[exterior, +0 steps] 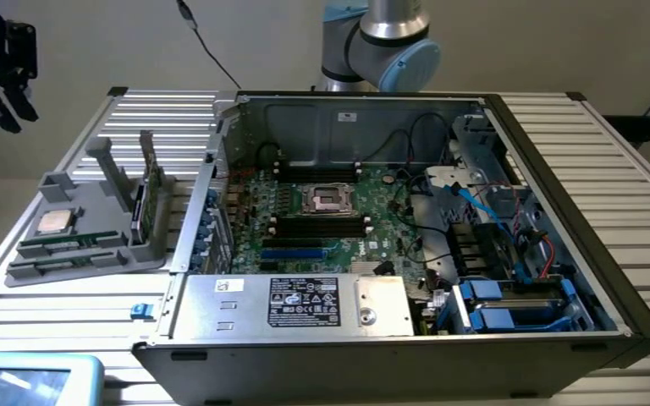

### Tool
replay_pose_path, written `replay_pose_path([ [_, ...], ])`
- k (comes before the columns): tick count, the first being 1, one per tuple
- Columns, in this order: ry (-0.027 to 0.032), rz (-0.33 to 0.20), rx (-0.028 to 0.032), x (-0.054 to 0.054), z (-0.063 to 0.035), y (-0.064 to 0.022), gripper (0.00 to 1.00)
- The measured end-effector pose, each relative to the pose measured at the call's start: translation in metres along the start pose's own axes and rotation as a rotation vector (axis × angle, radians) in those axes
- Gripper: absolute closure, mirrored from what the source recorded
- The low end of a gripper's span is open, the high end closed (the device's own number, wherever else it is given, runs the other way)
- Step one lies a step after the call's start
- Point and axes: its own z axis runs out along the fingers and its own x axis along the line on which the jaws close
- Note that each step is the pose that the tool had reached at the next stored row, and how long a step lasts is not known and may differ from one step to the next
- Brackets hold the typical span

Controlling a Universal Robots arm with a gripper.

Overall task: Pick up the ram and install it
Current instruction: 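Pick up the ram and move it above insertion slot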

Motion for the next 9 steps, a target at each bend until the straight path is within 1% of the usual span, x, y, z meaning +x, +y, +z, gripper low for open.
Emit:
replay_pose_path([
  [3,0.0028,-0.048,-0.0016,0.0,0.0021,-0.0002,0.7],
  [6,0.0062,-0.101,-0.0045,0.0,0.007,-0.0004,0.7],
  [9,0.0091,-0.156,-0.006,0.0,0.0125,-0.0007,0.7],
])
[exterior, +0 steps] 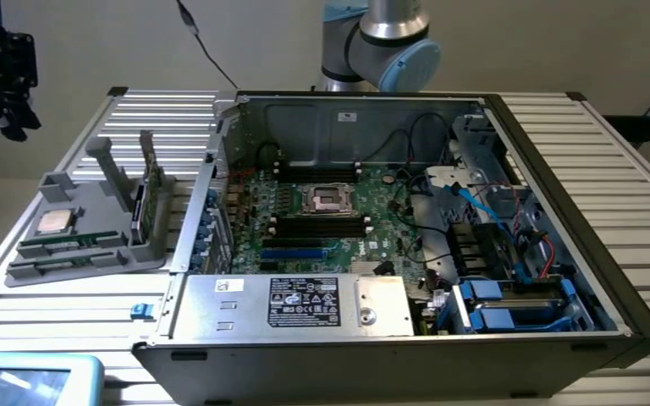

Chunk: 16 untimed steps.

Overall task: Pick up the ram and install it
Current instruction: 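Pick up the ram and move it above insertion slot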

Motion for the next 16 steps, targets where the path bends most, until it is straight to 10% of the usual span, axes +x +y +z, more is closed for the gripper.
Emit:
replay_pose_path([
  [16,0.0094,-0.143,-0.0123,0.003,0.0224,-0.0006,0.7],
])
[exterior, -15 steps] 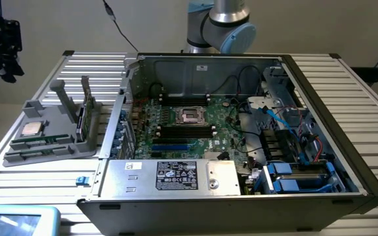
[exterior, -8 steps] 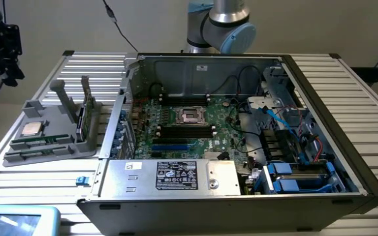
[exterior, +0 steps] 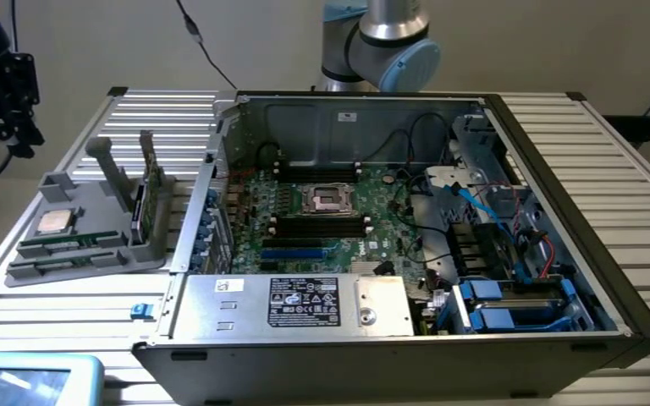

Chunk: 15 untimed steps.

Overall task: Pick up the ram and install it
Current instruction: 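Pick up the ram and move it above insertion slot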

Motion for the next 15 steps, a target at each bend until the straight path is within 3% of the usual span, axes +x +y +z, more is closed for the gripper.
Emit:
replay_pose_path([
  [15,0.0042,-0.072,-0.0012,0.011,0.0229,-0.0005,0.7],
])
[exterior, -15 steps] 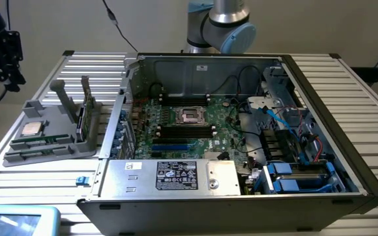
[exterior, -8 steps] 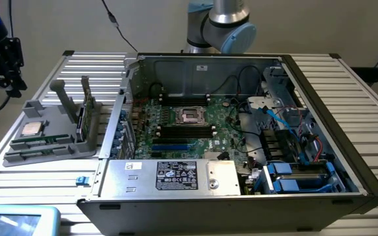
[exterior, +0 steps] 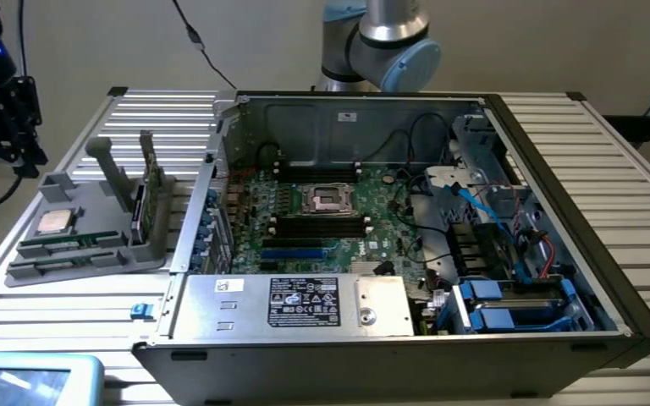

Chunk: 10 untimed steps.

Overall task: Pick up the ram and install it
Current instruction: 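Pick up the ram and move it above insertion slot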

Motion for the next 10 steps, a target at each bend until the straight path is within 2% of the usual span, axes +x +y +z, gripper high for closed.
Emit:
replay_pose_path([
  [10,0.0021,-0.036,-0.0005,0.007,0.0181,0.0025,0.7],
])
